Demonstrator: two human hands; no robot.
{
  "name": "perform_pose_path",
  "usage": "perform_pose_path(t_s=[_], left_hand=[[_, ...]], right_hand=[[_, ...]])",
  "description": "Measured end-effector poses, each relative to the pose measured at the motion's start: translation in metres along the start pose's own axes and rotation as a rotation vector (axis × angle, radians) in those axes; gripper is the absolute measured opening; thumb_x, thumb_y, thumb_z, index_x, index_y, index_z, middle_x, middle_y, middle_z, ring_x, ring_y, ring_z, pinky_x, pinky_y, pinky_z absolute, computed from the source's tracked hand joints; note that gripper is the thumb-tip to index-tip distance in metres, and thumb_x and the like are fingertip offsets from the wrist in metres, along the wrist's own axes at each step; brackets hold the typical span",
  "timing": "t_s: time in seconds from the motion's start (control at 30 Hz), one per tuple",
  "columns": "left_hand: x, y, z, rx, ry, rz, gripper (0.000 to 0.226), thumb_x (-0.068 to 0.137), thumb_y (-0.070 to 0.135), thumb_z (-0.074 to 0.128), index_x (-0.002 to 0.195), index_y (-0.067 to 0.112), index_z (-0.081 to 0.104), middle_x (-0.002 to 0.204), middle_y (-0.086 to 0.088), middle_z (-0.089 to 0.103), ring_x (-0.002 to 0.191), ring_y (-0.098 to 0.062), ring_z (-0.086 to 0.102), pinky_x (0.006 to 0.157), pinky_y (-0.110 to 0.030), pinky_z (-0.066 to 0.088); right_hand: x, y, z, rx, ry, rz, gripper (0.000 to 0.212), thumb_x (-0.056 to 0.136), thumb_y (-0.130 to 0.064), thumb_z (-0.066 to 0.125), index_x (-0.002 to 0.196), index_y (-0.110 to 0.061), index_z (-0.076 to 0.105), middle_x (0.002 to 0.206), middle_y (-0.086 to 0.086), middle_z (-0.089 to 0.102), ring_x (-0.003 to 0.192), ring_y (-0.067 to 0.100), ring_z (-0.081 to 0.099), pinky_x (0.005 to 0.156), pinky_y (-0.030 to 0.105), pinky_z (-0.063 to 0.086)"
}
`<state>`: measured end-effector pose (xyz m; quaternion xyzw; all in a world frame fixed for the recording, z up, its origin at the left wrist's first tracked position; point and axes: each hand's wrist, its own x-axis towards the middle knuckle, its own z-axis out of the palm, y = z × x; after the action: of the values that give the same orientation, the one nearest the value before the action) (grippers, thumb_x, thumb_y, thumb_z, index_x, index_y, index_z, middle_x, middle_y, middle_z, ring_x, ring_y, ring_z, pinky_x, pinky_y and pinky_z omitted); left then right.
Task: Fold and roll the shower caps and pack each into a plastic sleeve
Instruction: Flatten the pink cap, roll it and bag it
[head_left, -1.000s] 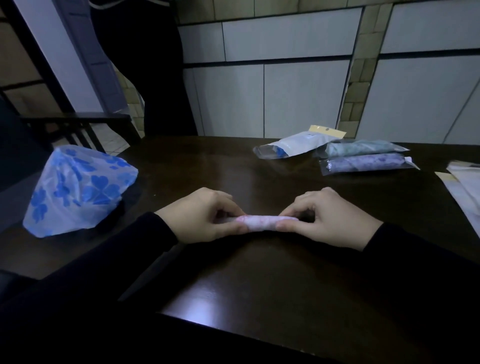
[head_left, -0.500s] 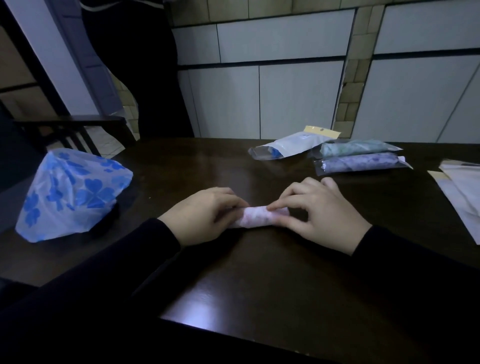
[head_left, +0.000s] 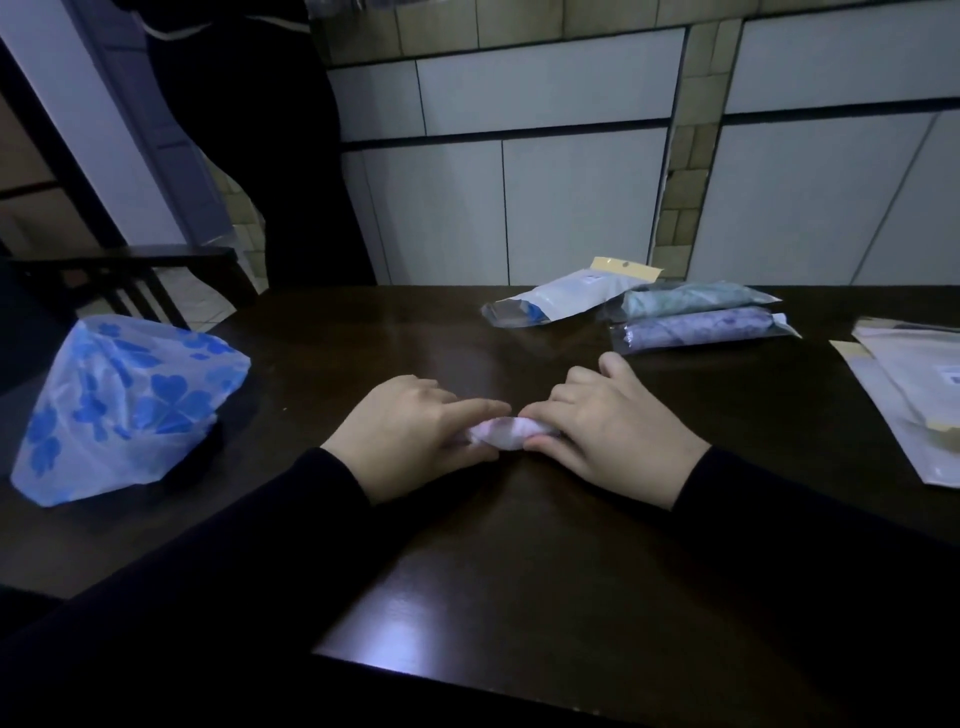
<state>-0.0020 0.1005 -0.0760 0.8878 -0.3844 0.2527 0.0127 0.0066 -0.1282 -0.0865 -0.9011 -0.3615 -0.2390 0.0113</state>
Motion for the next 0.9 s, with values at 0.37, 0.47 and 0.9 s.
perform_pose_path(t_s=[0.37,0.47,0.9], left_hand=[[0.011,-0.009,0.007,-0.160,-0.047,0.069,0.046,0.087,0.053,0.054,0.113,0.020,0.071,0.095,-0.002,0.072,0.075,-0.019,0.068,0.061,-0.028,0.055],[0.011,-0.003,0.008,-0.227,0.010,-0.004,0.037,0.083,0.052,0.062,0.109,0.027,0.073,0.089,0.006,0.072,0.068,-0.008,0.064,0.057,-0.022,0.051],[0.047,0.027,0.006,-0.220,0.160,-0.090,0.035,0.087,0.050,0.052,0.106,0.031,0.074,0.074,0.009,0.069,0.061,-0.010,0.063,0.050,-0.031,0.051]], right_hand=[[0.000,0.008,-0.012,0.095,-0.113,0.062,0.035,0.094,-0.054,0.042,0.118,-0.037,0.060,0.094,-0.014,0.067,0.089,0.007,0.044,0.083,0.033,0.025],[-0.004,0.007,-0.010,0.217,-0.061,0.131,0.028,0.092,-0.052,0.049,0.111,-0.038,0.064,0.091,-0.016,0.067,0.083,0.004,0.042,0.079,0.030,0.023],[-0.065,0.058,-0.070,0.016,0.073,0.421,0.042,0.088,-0.059,0.048,0.120,-0.036,0.062,0.116,-0.011,0.063,0.113,0.016,0.052,0.094,0.038,0.037]])
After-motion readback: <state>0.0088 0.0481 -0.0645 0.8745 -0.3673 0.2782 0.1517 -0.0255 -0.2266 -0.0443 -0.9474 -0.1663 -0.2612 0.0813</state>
